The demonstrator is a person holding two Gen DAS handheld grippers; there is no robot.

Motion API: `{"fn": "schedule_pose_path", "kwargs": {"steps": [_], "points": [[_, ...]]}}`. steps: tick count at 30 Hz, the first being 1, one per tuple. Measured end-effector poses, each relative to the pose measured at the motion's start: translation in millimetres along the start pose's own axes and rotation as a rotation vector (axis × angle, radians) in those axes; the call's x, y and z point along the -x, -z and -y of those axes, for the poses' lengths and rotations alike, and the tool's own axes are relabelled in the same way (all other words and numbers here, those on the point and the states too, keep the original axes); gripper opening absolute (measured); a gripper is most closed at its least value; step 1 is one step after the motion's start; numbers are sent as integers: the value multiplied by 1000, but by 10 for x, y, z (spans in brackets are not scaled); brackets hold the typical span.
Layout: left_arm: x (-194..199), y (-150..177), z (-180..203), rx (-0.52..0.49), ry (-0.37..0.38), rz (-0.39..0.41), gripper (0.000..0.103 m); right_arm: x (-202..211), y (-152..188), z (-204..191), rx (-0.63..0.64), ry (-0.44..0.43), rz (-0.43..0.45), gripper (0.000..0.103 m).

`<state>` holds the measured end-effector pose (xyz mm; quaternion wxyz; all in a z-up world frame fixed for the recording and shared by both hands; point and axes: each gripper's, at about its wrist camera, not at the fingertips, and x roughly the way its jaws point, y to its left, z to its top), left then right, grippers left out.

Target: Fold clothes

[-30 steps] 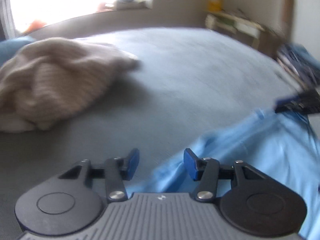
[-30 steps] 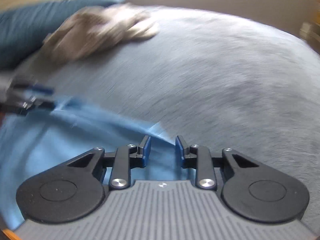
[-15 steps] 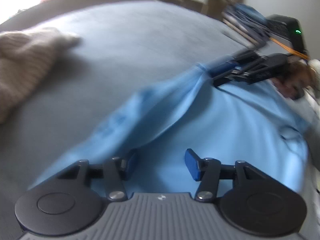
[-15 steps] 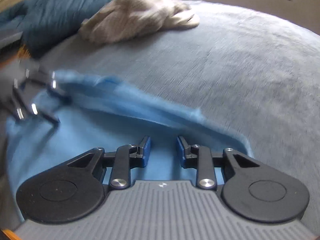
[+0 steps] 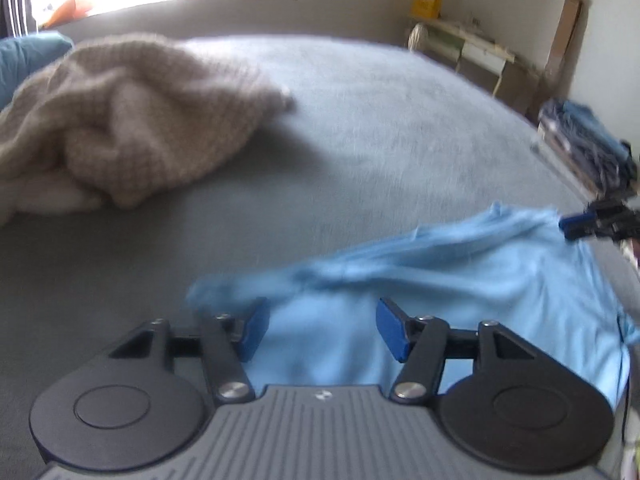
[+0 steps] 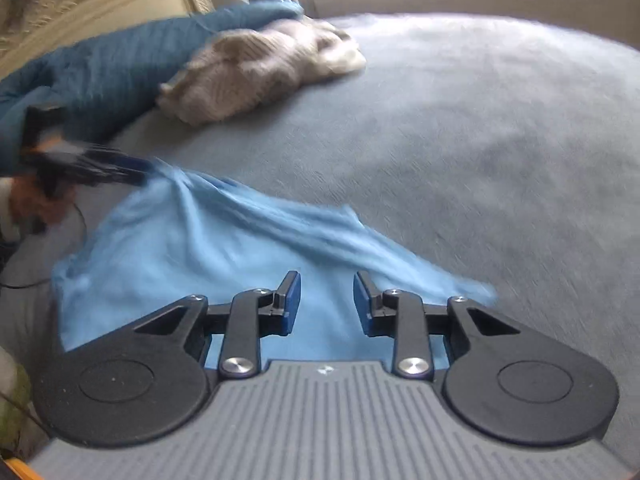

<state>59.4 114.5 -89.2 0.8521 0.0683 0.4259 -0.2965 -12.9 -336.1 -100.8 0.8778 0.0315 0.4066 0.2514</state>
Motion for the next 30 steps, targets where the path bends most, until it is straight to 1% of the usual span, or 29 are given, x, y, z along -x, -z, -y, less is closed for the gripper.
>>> {"fn": "schedule_pose_path", "kwargs": {"steps": [2,3,4,6,8,9,10,11,13,16,19,21,22,23,24,25,26,27,29,30], "points": [[-67,34,-60,18,-37,-31,60,-73,44,193,-56,85,-31,28],[-104,30,-104,41,-53,-33,60,-98,43,291,-80,153,-20,28],[-110,24,-144,69,-62,-26,60,-88,34,384,-117,203,2,25],[-58,0,-222,123,-75,3,60,-5,-13,555,-236,287,70,28],[18,13,-292,168,-85,27,62,126,-18,672,-337,305,116,29],[33,24,-335,188,-89,25,62,190,8,723,-391,266,135,30],[48,34,-379,207,-92,23,62,234,40,761,-438,223,144,33],[57,44,-421,228,-96,20,62,241,71,776,-466,191,140,41],[31,57,-494,273,-96,7,62,231,117,783,-500,149,123,46],[-29,36,-541,307,-80,15,62,158,156,757,-508,104,100,46],[-69,7,-538,322,-76,35,59,93,197,730,-511,71,84,45],[-97,-2,-533,334,-71,47,56,66,224,718,-509,74,81,43],[-111,-4,-524,335,-70,50,54,69,232,705,-509,82,84,37],[-125,-6,-515,336,-69,54,53,62,232,707,-514,87,86,29],[-138,-7,-508,337,-68,59,52,58,236,718,-519,91,88,24],[-146,-8,-511,339,-69,67,48,55,239,729,-524,94,90,12],[-154,-7,-516,342,-71,74,43,51,242,739,-528,98,93,6],[-159,-2,-529,353,-74,79,41,53,243,741,-527,105,99,5],[-169,8,-558,374,-78,87,32,75,251,712,-514,118,114,4],[-166,11,-581,386,-76,87,32,79,248,696,-508,123,117,3]]}}
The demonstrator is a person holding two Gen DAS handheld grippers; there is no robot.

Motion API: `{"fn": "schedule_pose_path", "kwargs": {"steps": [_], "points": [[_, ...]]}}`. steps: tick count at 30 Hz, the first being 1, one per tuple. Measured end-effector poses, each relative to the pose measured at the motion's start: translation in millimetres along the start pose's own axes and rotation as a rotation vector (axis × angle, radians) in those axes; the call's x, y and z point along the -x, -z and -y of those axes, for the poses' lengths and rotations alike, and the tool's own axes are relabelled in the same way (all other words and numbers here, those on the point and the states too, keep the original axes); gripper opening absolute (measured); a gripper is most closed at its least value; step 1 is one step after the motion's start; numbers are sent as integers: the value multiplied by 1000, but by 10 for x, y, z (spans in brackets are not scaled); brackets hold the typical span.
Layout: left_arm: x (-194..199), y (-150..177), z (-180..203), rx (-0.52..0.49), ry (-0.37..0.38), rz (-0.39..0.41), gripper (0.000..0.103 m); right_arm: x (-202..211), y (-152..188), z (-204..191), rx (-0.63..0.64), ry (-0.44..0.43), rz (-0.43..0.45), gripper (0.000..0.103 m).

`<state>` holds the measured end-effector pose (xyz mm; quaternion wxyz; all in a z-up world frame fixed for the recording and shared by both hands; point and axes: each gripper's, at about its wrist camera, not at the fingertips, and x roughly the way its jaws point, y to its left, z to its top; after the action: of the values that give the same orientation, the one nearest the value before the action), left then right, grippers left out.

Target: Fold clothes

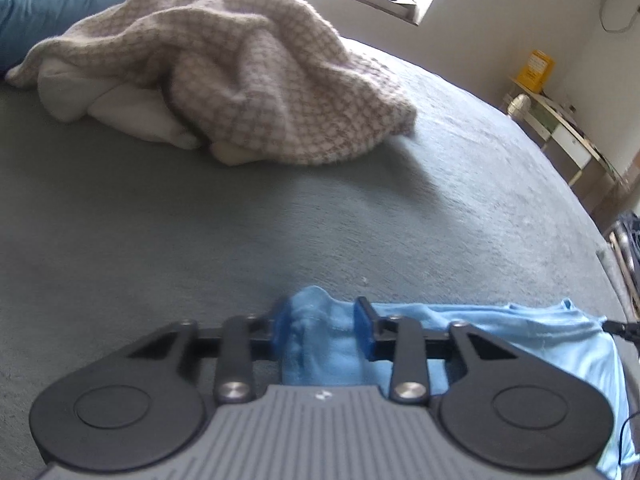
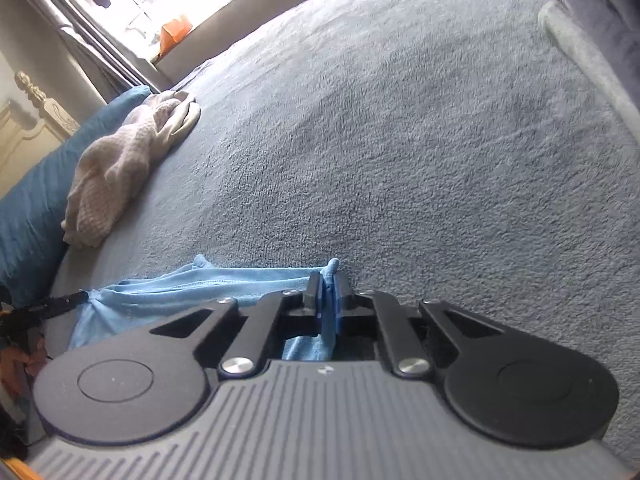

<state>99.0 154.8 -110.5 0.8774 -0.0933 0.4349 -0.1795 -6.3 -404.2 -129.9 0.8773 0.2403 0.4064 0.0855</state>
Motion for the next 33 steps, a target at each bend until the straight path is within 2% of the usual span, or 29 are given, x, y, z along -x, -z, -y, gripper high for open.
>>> {"fn": "schedule_pose_path", "kwargs": {"steps": [4,6,7,8,9,12,19,24,33], "points": [[-7,-16,-81,50,10,-2,34,27,1,-39,23,9,17,3],[-8,-7,-97,58,8,4,33,40,-4,-51,35,12,32,3],[-15,3,-82,46,-1,9,29,49,-4,-57,38,17,42,3],[-21,12,-55,32,-15,10,11,60,-3,-62,40,23,48,3],[-28,13,-33,28,-21,9,5,70,-1,-69,44,29,53,3],[0,3,36,17,-38,36,5,107,9,-113,66,47,72,2],[196,-63,156,-10,-24,125,5,329,-10,-133,100,78,136,2],[135,-55,150,8,-17,127,5,300,-12,-89,98,98,140,2],[-20,38,138,-51,-60,93,6,101,55,32,105,139,108,2]]}}
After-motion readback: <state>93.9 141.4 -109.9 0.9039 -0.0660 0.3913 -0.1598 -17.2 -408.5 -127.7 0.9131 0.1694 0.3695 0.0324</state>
